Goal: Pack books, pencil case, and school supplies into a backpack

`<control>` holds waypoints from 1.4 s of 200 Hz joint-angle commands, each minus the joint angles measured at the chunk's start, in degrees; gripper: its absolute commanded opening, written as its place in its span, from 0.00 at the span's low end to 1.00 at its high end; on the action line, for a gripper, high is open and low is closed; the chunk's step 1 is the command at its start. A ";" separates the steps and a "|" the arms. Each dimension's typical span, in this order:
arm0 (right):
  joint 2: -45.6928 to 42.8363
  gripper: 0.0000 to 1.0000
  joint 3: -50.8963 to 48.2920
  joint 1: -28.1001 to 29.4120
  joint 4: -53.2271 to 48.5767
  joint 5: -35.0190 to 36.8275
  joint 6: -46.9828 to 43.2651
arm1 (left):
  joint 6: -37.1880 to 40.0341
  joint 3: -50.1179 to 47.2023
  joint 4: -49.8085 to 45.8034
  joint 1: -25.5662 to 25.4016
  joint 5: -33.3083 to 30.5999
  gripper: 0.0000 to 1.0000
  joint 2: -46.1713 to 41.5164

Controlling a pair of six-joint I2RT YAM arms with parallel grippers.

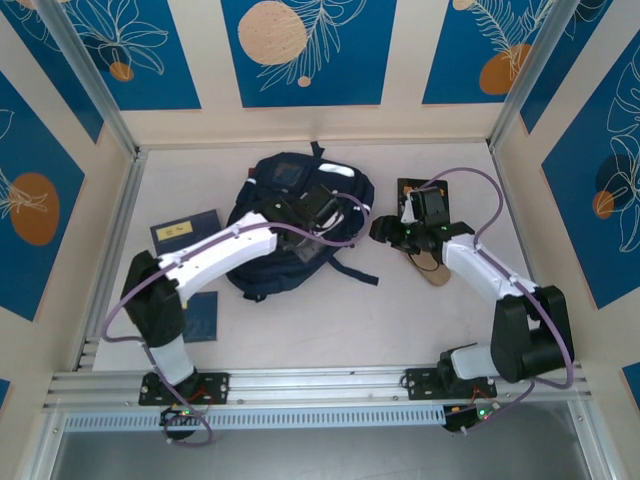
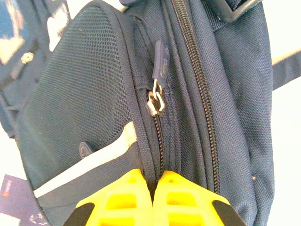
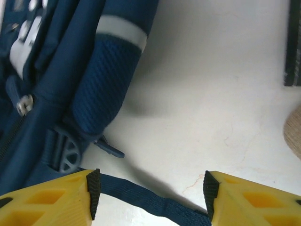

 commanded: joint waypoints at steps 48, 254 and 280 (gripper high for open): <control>-0.42 0.50 -2.08 -0.41 8.86 -15.44 -10.05 | 1.95 6.16 6.10 1.22 -2.82 0.00 -6.00; 12.29 0.17 0.19 -2.82 17.57 -27.60 -8.31 | 1.44 8.10 6.28 1.79 -3.49 0.00 -5.27; 11.81 0.16 0.80 -2.82 15.13 -27.55 -10.36 | 1.81 8.32 6.03 1.94 -3.55 0.00 -5.02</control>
